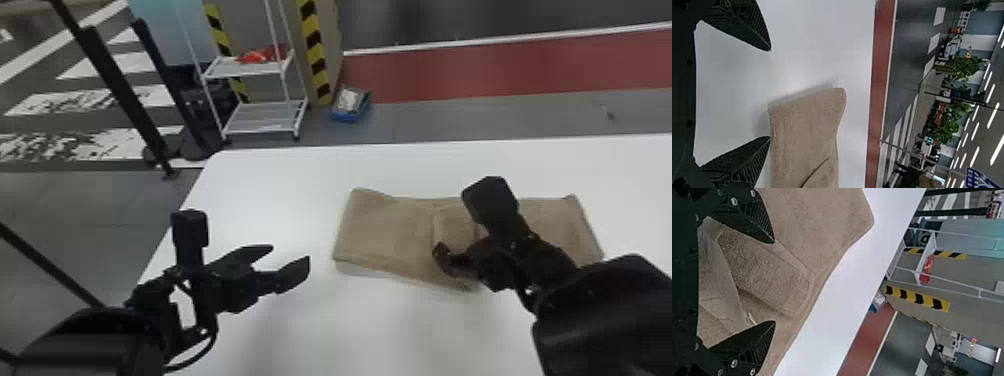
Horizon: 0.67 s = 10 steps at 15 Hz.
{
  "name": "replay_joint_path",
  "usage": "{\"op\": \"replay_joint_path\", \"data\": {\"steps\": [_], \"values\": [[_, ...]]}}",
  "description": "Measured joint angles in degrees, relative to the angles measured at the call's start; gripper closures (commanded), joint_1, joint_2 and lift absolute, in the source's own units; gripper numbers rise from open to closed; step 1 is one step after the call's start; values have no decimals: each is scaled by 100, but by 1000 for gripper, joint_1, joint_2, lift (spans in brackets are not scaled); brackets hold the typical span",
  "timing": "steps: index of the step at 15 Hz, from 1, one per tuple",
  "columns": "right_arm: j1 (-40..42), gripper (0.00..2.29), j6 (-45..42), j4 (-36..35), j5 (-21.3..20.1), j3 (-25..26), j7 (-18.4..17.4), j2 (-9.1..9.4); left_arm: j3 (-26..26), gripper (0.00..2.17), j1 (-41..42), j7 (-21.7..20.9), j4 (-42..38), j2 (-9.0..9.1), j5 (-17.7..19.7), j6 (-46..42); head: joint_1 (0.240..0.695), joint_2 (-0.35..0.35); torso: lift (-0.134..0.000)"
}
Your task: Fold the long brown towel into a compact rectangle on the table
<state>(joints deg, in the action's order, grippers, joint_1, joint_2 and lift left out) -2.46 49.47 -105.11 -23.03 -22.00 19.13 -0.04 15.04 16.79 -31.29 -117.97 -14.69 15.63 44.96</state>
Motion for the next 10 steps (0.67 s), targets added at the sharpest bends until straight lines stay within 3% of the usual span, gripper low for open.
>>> {"op": "replay_joint_path", "data": {"steps": [5, 10], "values": [[-10, 178, 96, 96, 346, -35, 84, 4, 16, 80, 10, -7, -7, -11, 0, 0, 695, 279, -123], [-238, 478, 175, 241, 326, -105, 78, 4, 20, 80, 24, -18, 2, -1, 1, 0, 695, 278, -123]]}}
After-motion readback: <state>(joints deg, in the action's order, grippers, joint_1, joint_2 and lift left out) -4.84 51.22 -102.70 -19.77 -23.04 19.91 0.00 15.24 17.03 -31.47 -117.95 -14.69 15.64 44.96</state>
